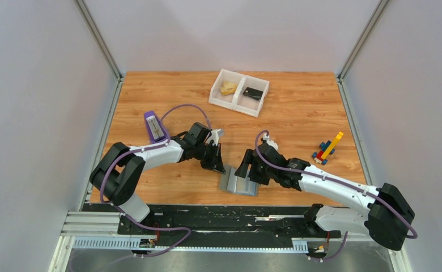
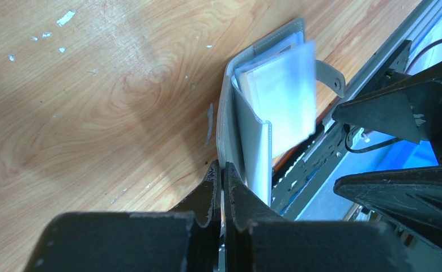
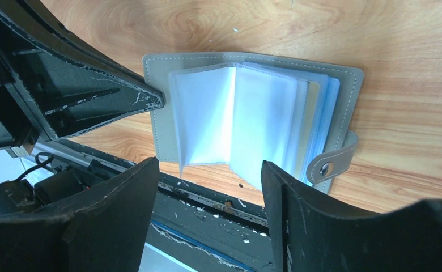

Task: Take the credit cards out of the card holder
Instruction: Remove the credit card from the card holder.

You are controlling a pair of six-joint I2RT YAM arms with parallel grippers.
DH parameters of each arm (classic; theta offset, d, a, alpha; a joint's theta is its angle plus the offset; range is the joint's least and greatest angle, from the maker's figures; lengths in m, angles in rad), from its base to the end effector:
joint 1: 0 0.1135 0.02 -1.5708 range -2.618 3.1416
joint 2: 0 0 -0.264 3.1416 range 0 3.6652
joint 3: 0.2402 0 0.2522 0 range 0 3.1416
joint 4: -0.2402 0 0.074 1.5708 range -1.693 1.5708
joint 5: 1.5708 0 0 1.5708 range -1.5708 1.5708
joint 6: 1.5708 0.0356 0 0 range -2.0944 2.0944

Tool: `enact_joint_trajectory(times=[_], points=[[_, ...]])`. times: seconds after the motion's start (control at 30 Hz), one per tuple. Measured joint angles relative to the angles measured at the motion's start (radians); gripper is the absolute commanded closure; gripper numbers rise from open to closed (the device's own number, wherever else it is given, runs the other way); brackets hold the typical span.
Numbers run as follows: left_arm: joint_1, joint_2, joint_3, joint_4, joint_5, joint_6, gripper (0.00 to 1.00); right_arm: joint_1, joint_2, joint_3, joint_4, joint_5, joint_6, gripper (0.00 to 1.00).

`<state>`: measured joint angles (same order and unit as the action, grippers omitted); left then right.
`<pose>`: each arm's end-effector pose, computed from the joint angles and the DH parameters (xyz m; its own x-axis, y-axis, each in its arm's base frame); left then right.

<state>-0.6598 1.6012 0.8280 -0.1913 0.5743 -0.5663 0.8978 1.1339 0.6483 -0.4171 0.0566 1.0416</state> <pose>0.2287 -0.2019 0.1639 -0.9553 0.1710 -0.2414 0.2923 0.6699 -0.6825 0.1392 0.1714 0.2054 -0.9021 0.2510 -0.3511 0.0393 0.8579 0.5123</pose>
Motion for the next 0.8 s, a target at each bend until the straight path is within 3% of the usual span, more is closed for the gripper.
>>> enact_joint_trajectory(times=[0.8], points=[[0.0, 0.0, 0.0, 0.0, 0.0, 0.0, 1.0, -0.003, 0.169, 0.039, -0.056, 0.047, 0.0, 0.36]])
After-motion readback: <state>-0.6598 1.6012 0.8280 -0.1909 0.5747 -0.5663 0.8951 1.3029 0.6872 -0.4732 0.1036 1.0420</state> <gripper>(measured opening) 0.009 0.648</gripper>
